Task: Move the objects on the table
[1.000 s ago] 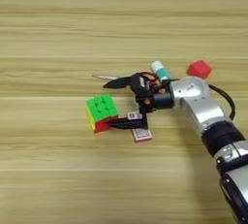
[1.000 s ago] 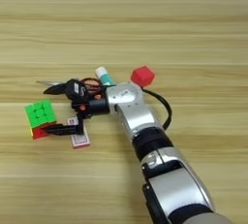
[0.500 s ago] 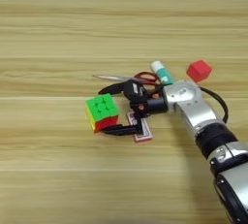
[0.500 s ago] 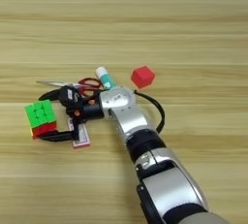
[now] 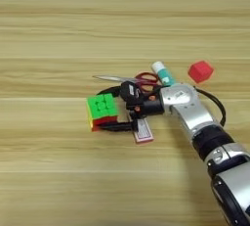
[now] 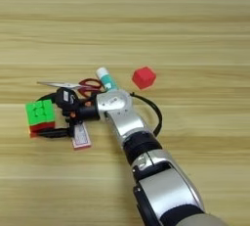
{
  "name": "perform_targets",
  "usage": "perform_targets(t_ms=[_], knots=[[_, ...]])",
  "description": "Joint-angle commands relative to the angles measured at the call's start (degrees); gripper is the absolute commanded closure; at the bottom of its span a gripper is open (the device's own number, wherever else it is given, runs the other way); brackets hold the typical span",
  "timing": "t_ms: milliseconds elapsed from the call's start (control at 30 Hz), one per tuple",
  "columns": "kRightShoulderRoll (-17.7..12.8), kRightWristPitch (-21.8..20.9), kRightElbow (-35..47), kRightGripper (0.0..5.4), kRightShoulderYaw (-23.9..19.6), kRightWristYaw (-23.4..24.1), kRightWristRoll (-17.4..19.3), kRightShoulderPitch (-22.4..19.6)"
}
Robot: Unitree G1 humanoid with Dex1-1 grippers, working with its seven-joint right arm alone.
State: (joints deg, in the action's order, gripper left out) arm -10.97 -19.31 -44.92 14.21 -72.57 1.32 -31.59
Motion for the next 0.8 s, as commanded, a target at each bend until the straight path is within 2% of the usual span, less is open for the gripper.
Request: perform_targets(t_ms=[33, 133, 333, 500, 633, 700, 800], knots=[[0.2, -1.0, 1.9, 1.82, -1.4, 2.7, 0.8, -4.8], [0.4, -0.9, 1.9, 2.07, -1.7, 3.1, 1.1, -4.9], [1.3, -0.4, 3.3, 2.07, -3.2, 4.9, 2.1, -5.1], [2.2, 0.1, 4.0, 2.07, -5.4, 9.0, 2.4, -5.9], [2.7, 0.9, 1.0, 2.07, -6.4, 14.4, 1.0, -7.7], [3.4, 2.8, -3.2, 2.07, -5.7, 20.2, -1.9, -8.7], [4.3, 5.0, -6.9, 2.08, -5.6, 24.3, -3.5, -9.8]])
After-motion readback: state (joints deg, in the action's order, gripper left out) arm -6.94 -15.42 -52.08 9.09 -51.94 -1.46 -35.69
